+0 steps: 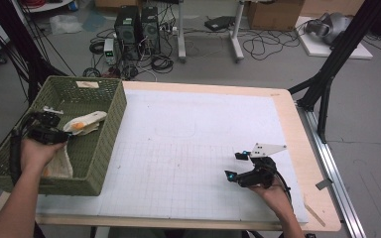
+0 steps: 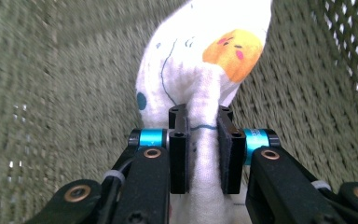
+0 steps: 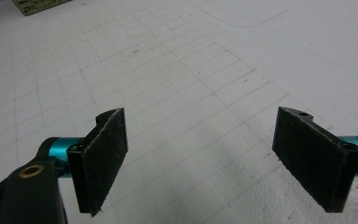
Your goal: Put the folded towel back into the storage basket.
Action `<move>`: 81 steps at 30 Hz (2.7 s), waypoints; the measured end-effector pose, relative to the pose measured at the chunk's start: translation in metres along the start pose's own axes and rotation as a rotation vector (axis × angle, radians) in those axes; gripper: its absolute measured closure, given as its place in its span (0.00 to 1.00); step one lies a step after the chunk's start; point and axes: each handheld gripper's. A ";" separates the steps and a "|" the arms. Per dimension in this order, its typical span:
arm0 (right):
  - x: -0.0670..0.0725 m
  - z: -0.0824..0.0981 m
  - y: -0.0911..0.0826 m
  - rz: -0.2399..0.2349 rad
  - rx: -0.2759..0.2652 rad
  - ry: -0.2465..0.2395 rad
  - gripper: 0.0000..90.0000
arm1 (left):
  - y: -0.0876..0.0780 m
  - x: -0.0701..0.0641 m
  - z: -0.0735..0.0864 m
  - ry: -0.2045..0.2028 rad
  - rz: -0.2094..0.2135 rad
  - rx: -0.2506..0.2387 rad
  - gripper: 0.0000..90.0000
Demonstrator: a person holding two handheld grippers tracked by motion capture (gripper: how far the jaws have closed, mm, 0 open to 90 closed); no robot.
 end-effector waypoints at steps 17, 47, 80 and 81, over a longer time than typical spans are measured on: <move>0.000 0.000 0.000 -0.001 -0.003 0.002 0.19 | 0.007 -0.004 0.002 0.013 0.098 0.045 0.69; 0.000 0.000 0.000 0.001 0.000 0.005 0.19 | -0.014 0.001 0.009 0.135 0.209 0.043 0.70; 0.001 0.000 0.004 -0.005 0.010 -0.006 0.19 | 0.008 -0.008 0.005 0.156 0.281 0.212 0.87; 0.001 0.000 0.005 -0.005 0.009 -0.007 0.19 | 0.010 -0.009 0.006 0.164 0.277 0.229 0.81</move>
Point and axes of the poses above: each handheld gripper's, and its own axes: y roughly forward along the jaws, z roughly out of its underside, x roughly to its left, and after that the axes turned 7 degrees about -x, right-handed
